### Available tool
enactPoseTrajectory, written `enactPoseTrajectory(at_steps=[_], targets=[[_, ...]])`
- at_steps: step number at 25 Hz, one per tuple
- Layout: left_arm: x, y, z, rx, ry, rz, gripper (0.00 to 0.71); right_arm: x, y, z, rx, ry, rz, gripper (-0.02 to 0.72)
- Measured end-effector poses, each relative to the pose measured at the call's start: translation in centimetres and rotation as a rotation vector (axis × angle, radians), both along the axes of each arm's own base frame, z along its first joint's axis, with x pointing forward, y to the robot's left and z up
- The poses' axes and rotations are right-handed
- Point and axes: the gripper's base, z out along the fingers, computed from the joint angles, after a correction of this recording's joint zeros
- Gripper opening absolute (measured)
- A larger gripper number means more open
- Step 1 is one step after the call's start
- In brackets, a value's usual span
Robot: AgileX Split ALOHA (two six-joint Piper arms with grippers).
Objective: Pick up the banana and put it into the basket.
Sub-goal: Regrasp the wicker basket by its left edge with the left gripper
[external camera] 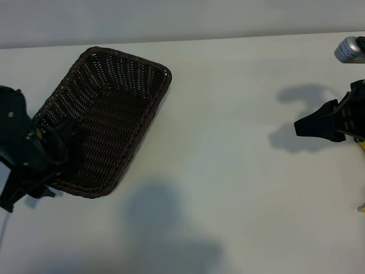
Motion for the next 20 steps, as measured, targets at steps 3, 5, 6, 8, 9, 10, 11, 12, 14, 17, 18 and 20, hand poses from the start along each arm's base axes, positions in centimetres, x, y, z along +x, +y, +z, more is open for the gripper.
enactPoseTrajectory(at_steps=[3, 5, 6, 8, 9, 10, 11, 12, 14, 17, 18, 20], targets=[[0.5, -0.1, -1.4, 0.007, 0.023, 0.018, 0.525, 0.0, 0.0, 0.0, 0.000, 0.000, 0.000, 0.437], [0.7, -0.2, -2.1, 0.011, 0.032, 0.020, 0.525, 0.0, 0.0, 0.0, 0.000, 0.000, 0.000, 0.437], [0.8, -0.2, -2.3, 0.012, 0.035, 0.020, 0.523, 0.0, 0.0, 0.0, 0.000, 0.000, 0.000, 0.437], [0.9, -0.2, -2.6, 0.011, 0.033, 0.019, 0.506, 0.0, 0.0, 0.0, 0.000, 0.000, 0.000, 0.437], [1.0, -0.2, -2.6, 0.010, 0.027, 0.018, 0.486, 0.0, 0.0, 0.0, 0.000, 0.000, 0.000, 0.437], [1.0, -0.3, -2.6, 0.008, 0.022, 0.018, 0.456, 0.0, 0.0, 0.0, 0.000, 0.000, 0.000, 0.437], [1.1, -0.3, -2.6, 0.006, 0.017, 0.018, 0.416, 0.0, 0.0, 0.0, 0.000, 0.000, 0.000, 0.437], [1.1, -0.3, -2.6, 0.005, 0.013, 0.019, 0.375, 0.0, 0.0, 0.0, 0.000, 0.000, 0.000, 0.437], [1.2, -0.3, -2.6, 0.001, 0.004, 0.023, 0.277, 0.0, 0.0, 0.0, 0.000, 0.000, 0.000, 0.437], [1.4, -0.4, -2.5, -0.007, -0.019, 0.024, 0.258, 0.0, 0.0, 0.0, 0.000, 0.001, 0.001, 0.437], [1.4, -0.4, -2.5, -0.007, -0.020, 0.025, 0.258, 0.0, 0.0, 0.0, 0.000, 0.001, 0.001, 0.437], [1.5, -0.4, -2.5, -0.011, -0.031, 0.026, 0.244, 0.0, 0.0, 0.0, 0.000, 0.001, 0.001, 0.437]])
